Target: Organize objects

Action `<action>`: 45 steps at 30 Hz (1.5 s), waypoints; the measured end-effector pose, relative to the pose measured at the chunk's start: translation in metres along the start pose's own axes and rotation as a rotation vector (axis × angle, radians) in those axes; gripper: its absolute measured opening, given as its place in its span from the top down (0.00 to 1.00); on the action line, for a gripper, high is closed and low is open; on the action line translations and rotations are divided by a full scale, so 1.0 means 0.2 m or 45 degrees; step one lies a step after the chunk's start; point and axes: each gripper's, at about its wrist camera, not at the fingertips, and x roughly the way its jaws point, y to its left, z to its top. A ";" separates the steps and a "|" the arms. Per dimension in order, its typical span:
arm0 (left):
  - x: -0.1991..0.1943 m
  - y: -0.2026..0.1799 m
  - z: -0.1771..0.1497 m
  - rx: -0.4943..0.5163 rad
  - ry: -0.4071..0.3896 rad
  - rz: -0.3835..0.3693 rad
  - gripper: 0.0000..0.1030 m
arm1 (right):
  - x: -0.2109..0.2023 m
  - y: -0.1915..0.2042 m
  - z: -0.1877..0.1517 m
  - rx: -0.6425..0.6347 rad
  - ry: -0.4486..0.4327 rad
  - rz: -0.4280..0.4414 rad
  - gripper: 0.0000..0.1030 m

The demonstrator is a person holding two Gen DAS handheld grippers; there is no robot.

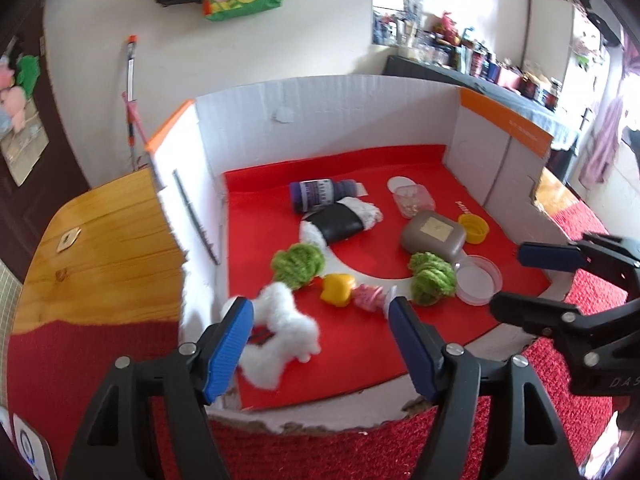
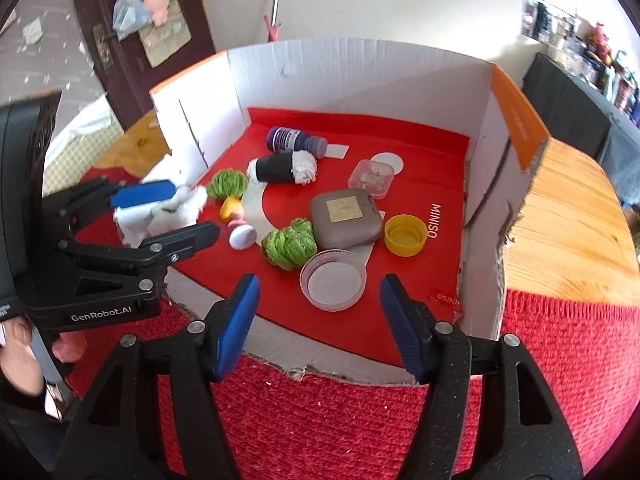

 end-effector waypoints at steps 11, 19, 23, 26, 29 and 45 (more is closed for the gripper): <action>-0.08 0.01 -0.07 -0.083 -0.095 0.107 0.22 | -0.08 0.01 -0.06 0.123 -0.149 -0.053 0.32; -0.12 0.00 -0.11 -0.072 -0.125 0.117 0.21 | -0.11 0.04 -0.10 0.149 -0.240 -0.128 0.29; -0.16 -0.01 -0.12 -0.069 -0.161 0.121 0.17 | -0.12 0.05 -0.12 0.149 -0.285 -0.164 0.24; -0.19 -0.01 -0.13 -0.061 -0.201 0.170 0.11 | -0.13 0.06 -0.13 0.147 -0.306 -0.184 0.17; -0.21 0.01 -0.13 -0.083 -0.222 0.167 0.11 | -0.14 0.06 -0.14 0.145 -0.320 -0.199 0.14; -0.21 0.04 -0.16 -0.098 -0.213 0.193 0.01 | -0.15 0.08 -0.15 0.130 -0.334 -0.208 0.06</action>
